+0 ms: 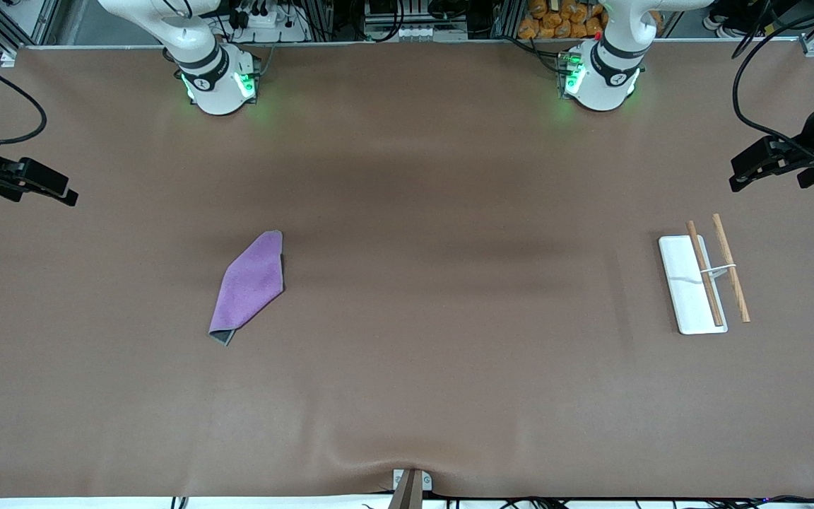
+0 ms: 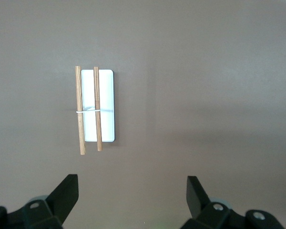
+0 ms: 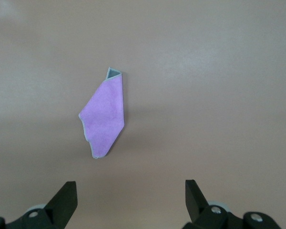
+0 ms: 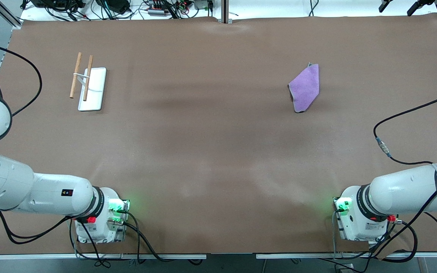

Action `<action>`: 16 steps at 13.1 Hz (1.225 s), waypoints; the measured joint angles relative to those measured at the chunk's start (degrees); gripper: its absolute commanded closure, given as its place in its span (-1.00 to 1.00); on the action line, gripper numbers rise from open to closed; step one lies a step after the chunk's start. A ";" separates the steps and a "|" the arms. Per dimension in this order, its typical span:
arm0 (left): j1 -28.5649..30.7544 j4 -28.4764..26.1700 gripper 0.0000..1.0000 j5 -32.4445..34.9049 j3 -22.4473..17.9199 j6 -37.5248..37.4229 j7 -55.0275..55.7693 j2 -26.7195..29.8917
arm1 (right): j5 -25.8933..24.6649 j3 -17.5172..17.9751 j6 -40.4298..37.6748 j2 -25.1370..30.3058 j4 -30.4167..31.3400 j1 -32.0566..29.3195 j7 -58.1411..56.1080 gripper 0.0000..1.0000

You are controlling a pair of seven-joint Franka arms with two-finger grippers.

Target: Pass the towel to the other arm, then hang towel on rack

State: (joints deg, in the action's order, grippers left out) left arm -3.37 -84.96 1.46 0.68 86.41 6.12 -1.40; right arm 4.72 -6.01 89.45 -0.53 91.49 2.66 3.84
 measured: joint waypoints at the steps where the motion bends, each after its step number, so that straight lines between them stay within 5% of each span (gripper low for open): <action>1: 0.00 0.00 -1.00 0.00 0.01 0.00 -0.01 0.00 | 0.00 0.03 -0.42 -0.30 0.05 0.13 0.00 -1.00; 8: 0.00 -0.03 -1.00 -0.18 0.03 0.00 -0.06 -0.01 | 1.94 0.24 1.27 -6.55 0.98 1.63 0.01 -1.00; 16: -0.02 -0.23 -1.00 -0.21 0.13 0.00 -0.06 -0.40 | 2.94 0.37 19.86 -17.36 11.07 4.99 -2.59 -1.00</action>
State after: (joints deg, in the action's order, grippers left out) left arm -3.39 -85.19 1.25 0.81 86.41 6.06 -1.80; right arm 7.67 -5.64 109.31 -17.89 102.56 7.65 1.25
